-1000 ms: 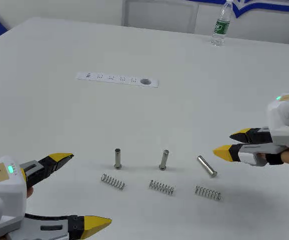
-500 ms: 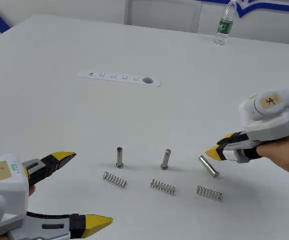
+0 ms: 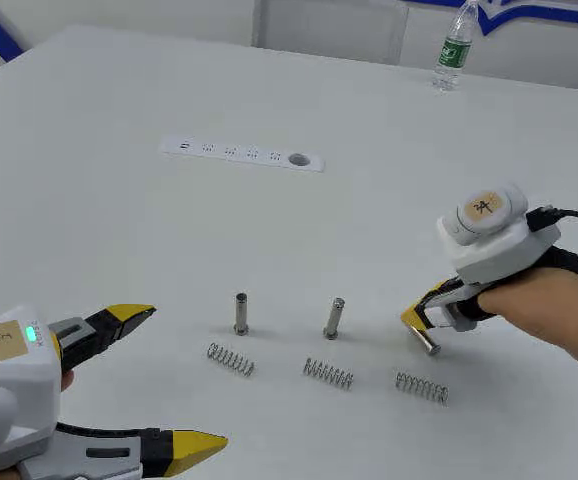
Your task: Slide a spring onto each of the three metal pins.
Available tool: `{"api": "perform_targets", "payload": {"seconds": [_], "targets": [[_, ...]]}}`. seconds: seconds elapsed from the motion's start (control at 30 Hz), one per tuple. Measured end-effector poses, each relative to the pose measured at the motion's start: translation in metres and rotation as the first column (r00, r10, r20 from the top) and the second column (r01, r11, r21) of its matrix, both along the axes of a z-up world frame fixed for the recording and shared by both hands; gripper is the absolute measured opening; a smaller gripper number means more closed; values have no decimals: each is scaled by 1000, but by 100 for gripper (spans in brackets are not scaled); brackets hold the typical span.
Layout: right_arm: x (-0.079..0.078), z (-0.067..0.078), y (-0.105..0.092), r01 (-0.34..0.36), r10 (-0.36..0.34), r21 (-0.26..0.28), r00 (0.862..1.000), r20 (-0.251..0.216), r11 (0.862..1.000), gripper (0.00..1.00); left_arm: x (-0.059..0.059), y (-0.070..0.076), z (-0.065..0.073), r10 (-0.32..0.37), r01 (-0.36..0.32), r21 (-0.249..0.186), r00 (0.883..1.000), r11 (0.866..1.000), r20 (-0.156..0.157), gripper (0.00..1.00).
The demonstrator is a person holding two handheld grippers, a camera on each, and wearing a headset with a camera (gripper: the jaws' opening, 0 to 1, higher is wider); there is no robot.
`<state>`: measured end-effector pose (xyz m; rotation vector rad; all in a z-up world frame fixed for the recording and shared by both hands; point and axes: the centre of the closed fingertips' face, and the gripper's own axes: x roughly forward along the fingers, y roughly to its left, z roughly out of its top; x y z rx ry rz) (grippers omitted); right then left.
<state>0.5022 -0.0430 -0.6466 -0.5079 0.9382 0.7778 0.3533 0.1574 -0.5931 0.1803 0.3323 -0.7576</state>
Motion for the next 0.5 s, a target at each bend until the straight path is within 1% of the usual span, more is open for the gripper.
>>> {"api": "perform_targets", "payload": {"seconds": [0.2, 0.5], "targets": [[1, -7, 0, 30, -31, -17, 999, -37, 999, 16, 0, 1, -1, 2, -2, -2, 1000, 1000, -1, 90], [2, -14, -1, 55, -59, -52, 996, -72, 997, 14, -2, 0, -3, 3, -3, -6, 1000, 1000, -5, 90]]}}
